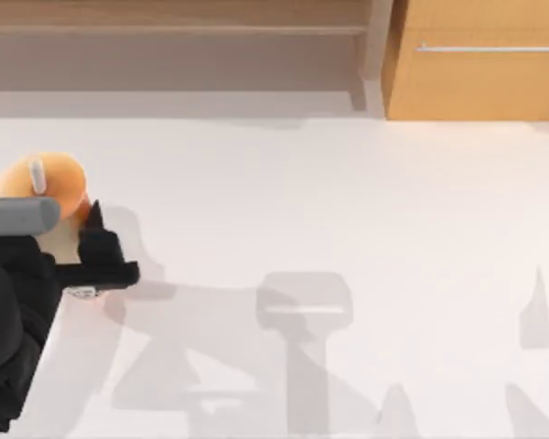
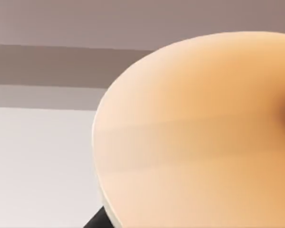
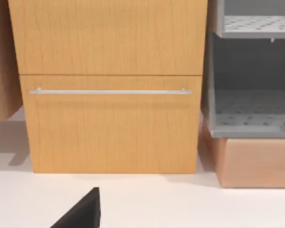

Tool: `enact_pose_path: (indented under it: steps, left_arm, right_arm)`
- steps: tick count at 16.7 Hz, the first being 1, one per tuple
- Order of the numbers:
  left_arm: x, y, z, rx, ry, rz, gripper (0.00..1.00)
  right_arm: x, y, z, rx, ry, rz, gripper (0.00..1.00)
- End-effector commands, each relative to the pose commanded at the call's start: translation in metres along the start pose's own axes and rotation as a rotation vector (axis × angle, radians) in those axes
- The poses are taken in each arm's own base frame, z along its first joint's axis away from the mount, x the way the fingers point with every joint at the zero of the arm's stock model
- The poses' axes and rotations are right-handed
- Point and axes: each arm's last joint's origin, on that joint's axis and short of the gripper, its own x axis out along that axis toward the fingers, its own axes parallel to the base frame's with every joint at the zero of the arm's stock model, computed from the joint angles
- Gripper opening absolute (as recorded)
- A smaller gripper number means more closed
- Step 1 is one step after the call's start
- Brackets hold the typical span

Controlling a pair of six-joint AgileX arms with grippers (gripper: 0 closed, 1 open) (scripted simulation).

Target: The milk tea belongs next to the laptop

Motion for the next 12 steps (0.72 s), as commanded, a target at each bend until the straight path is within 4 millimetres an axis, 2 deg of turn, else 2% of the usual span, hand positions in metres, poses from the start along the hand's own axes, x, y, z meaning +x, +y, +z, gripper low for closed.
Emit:
enact_pose_path:
  steps: [5, 12]
  left_arm:
    - [0.008, 0.019, 0.019, -0.002, -0.048, 0.006, 0.0]
    - [0.015, 0.061, 0.027, 0.039, -0.011, 0.021, 0.0]
  right_arm:
    - [0.0, 0.0, 0.0, 0.0, 0.0, 0.0, 1.0]
    - [0.0, 0.0, 0.0, 0.0, 0.0, 0.0, 1.0]
